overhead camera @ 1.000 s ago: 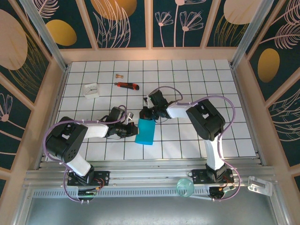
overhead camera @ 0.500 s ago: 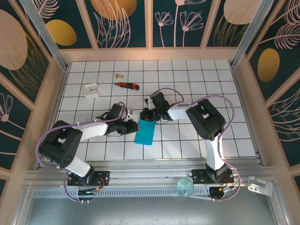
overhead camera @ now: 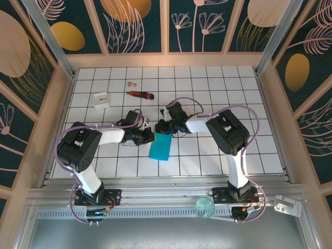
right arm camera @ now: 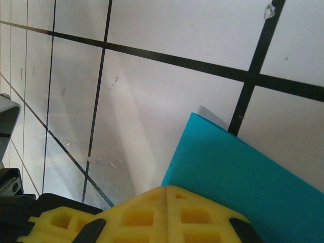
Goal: Fold a paper plane with a square sheet of paper (pick it up from the middle)
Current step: First fold in half a square sheet of paper at the center of the table.
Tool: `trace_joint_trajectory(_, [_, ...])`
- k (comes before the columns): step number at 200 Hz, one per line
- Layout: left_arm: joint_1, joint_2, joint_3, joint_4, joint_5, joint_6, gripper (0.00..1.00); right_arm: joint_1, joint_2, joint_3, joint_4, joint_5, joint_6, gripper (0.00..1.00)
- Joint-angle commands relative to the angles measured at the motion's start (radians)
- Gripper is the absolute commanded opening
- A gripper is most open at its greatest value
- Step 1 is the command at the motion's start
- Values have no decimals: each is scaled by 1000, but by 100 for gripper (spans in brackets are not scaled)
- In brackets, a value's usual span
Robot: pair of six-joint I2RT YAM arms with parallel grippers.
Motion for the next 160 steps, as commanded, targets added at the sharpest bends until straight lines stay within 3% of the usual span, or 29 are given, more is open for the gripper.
trace_joint_trajectory(1, [3,17,-15,-4,23,28,0,-12,25,-41,-77,57,-29,0])
trace_joint_trajectory(86, [-26,-52,-122,-82,70,76,0,-12,30,-58,-66,65,-10,0])
trace_joint_trajectory(160, [-87,-96,-205,-52,103,28,0,-13,37,-55,-72,76,-7,0])
